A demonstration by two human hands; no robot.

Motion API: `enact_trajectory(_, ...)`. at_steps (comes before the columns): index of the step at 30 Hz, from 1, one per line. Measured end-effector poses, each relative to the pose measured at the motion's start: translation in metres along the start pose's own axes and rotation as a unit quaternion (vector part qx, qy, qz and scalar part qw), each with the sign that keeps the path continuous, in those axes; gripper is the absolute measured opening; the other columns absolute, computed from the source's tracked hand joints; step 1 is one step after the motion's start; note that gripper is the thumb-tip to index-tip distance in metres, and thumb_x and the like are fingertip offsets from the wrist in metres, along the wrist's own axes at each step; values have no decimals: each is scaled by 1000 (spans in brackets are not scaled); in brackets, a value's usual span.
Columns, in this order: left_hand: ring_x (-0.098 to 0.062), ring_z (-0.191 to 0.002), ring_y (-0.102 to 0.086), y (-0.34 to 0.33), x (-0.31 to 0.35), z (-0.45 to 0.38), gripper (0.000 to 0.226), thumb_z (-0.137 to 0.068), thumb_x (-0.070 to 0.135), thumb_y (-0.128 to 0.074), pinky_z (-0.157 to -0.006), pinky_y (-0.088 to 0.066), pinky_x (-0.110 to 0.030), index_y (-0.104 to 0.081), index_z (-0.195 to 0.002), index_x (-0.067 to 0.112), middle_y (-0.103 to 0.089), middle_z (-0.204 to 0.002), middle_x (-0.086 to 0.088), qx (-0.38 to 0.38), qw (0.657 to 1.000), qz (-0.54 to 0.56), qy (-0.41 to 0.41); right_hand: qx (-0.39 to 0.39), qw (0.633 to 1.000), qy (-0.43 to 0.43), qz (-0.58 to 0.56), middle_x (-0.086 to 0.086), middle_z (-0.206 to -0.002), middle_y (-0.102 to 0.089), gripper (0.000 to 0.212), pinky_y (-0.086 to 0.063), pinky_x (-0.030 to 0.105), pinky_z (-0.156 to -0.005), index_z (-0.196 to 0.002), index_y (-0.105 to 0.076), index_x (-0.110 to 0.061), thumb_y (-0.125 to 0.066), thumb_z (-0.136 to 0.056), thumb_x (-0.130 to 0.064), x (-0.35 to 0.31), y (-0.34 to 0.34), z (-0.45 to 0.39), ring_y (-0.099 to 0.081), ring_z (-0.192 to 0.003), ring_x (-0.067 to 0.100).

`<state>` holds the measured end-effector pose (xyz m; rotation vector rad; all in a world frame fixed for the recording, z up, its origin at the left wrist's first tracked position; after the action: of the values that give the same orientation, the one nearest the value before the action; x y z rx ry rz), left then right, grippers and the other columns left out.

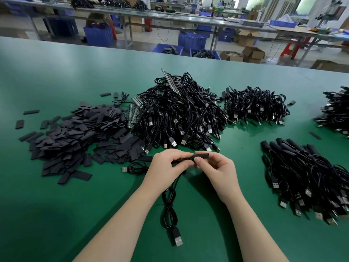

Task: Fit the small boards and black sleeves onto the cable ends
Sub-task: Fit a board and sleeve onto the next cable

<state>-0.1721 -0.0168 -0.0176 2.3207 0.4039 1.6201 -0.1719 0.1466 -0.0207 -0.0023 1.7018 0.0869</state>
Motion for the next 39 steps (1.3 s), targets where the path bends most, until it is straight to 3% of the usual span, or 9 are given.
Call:
enact_trajectory(5,5,-96,-63,0,0,0,21,-83,28,-76,-82,-47,-10,-75,-102,35,-69,-97,24,5,1000,5,10,-4,1000,-12,-24,3,-78,-76,17,-52,16,-68,-86,-79,-26,-75,-86,-10,0,0,0,-70,-72,8)
enact_trajectory(16,8,-93,-64,4,0,0,25,-81,23,-78,-84,-48,-10,-75,-103,34,-68,-95,28,25,999,13,23,36,999,7,5,-4,-81,-77,32,-52,15,-69,-84,-78,-42,-76,-85,-10,-1,3,1,-69,-73,6)
enact_trajectory(23,8,-93,-64,5,2,1,24,-81,22,-78,-82,-48,-9,-75,-103,33,-67,-97,32,27,999,14,22,41,999,12,17,-1,-81,-77,33,-54,20,-70,-84,-78,-44,-78,-83,-11,-3,3,2,-68,-72,10)
enact_trajectory(26,8,-93,-64,6,4,1,26,-80,20,-78,-82,-47,-8,-75,-102,34,-67,-98,32,29,999,15,15,38,999,15,14,-4,-81,-77,35,-53,15,-69,-85,-77,-45,-78,-83,-9,-4,2,2,-69,-73,6)
enact_trajectory(34,5,-93,-66,4,4,1,37,-80,21,-79,-84,-48,-10,-68,-101,49,-70,-95,27,5,999,33,11,-9,1000,-1,20,0,-81,-77,30,-55,18,-74,-86,-77,-41,-75,-86,-11,-5,-1,2,-71,-76,9)
enact_trajectory(39,6,-93,-66,3,4,1,34,-81,22,-78,-82,-48,-8,-69,-101,49,-71,-95,27,10,999,43,15,-5,1000,-8,6,1,-81,-77,25,-52,14,-71,-85,-78,-34,-73,-88,-10,-4,0,2,-72,-76,9)
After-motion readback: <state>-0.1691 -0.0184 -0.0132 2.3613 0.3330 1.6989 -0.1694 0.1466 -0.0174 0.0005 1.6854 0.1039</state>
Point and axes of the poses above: each hand's wrist, its own z-axis away from the middle knuckle, its own y-axis out of the back of the hand, x = y × z, the point moved 8 cm from there along -z, towards the middle knuckle
